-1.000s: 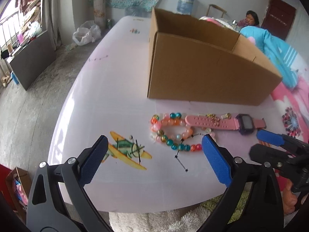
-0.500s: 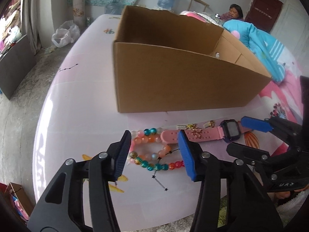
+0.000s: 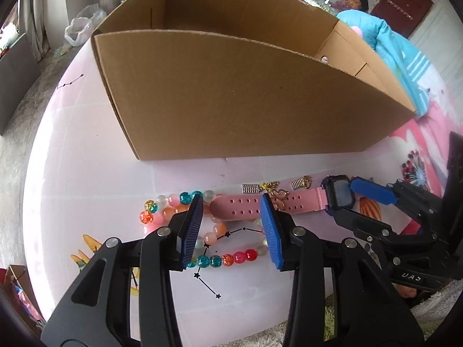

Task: Organize jewelry
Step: 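Move the left tool to the pink watch strap while the right tool approaches the watch face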

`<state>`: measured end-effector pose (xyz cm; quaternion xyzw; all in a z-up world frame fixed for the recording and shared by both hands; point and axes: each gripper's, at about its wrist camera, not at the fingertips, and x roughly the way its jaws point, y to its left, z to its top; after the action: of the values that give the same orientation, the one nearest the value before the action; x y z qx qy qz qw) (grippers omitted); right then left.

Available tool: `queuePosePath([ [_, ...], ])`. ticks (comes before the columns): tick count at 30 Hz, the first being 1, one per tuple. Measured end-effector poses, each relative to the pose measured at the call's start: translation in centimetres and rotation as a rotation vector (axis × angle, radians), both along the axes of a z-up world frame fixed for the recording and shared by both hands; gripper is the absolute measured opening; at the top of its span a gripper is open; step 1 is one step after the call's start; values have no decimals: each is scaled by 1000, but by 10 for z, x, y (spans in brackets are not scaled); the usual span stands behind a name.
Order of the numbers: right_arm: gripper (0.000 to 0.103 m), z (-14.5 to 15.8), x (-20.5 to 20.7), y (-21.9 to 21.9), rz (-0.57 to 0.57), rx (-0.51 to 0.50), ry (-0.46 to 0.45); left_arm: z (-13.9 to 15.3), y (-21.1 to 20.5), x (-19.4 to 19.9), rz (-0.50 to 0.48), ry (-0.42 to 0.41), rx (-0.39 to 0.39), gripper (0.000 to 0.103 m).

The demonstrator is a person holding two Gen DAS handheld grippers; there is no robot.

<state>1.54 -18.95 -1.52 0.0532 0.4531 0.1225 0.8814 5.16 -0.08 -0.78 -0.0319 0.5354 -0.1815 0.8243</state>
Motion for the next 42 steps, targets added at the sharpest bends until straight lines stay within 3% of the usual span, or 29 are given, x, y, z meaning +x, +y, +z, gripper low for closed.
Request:
queuePosePath([
  [9, 51, -2, -2, -9, 52, 29, -28, 1, -21, 10, 37, 25, 84, 40],
  [14, 51, -2, -3, -13, 89, 34, -26, 5, -48, 6, -49, -46, 214, 41],
  [20, 53, 2, -9, -3, 206, -126, -50, 4, -58, 8, -66, -56, 202, 41],
  [22, 61, -1, -9, 6, 255, -183, -48, 5, -56, 8, -64, -64, 187, 41],
  [28, 63, -7, -15, 35, 378, -439, -81, 10, -44, -1, -68, -110, 160, 41],
  [30, 63, -7, -14, 39, 391, -455, -77, 9, -42, -4, -71, -115, 140, 41],
  [32, 56, -5, -12, 40, 379, -460, -63, 9, -42, -6, -77, -120, 124, 41],
  [33, 47, -3, -11, 40, 368, -477, -62, 11, -36, -11, -84, -125, 116, 41],
  [34, 41, -1, -8, 39, 357, -477, -57, 11, -36, -12, -93, -132, 109, 41],
  [37, 36, 12, 12, 23, 330, -330, 18, 12, -32, -22, -132, -148, 95, 41],
  [42, 27, 23, 25, 10, 316, -193, 89, 13, -44, -31, -214, -183, 92, 41],
])
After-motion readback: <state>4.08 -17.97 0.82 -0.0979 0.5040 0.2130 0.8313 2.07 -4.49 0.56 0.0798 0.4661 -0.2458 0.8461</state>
